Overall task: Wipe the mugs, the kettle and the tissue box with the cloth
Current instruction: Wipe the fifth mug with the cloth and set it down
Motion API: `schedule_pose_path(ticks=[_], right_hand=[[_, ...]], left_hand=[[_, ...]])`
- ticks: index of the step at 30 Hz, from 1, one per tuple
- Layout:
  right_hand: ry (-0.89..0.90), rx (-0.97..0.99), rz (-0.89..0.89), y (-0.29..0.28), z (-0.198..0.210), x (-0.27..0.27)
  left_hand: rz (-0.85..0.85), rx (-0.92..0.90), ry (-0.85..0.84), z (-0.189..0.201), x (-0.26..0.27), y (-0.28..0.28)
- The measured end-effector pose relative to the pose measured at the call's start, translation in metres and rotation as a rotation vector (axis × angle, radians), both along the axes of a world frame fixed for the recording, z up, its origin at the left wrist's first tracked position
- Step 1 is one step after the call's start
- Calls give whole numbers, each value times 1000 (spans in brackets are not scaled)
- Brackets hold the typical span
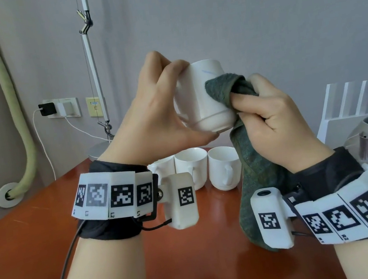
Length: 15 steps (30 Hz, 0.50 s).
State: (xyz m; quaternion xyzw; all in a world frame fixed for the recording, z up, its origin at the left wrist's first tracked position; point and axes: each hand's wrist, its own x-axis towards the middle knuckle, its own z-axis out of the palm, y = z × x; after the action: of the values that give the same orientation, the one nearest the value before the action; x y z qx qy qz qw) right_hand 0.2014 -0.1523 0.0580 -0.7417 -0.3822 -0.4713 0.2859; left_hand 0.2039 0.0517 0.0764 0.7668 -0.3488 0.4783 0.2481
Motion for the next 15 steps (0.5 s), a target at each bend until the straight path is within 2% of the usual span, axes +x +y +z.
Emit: schedule_pose_path(ticks=[4, 10, 15], right_hand=[[-38, -23, 20, -3, 0, -1], [11, 113, 25, -8, -1, 7], [38, -44, 47, -3, 1, -2]], left_hand=[[13, -15, 8, 0, 0, 3], [-20, 14, 2, 1, -2, -4], [-1, 12, 16, 0, -1, 3]])
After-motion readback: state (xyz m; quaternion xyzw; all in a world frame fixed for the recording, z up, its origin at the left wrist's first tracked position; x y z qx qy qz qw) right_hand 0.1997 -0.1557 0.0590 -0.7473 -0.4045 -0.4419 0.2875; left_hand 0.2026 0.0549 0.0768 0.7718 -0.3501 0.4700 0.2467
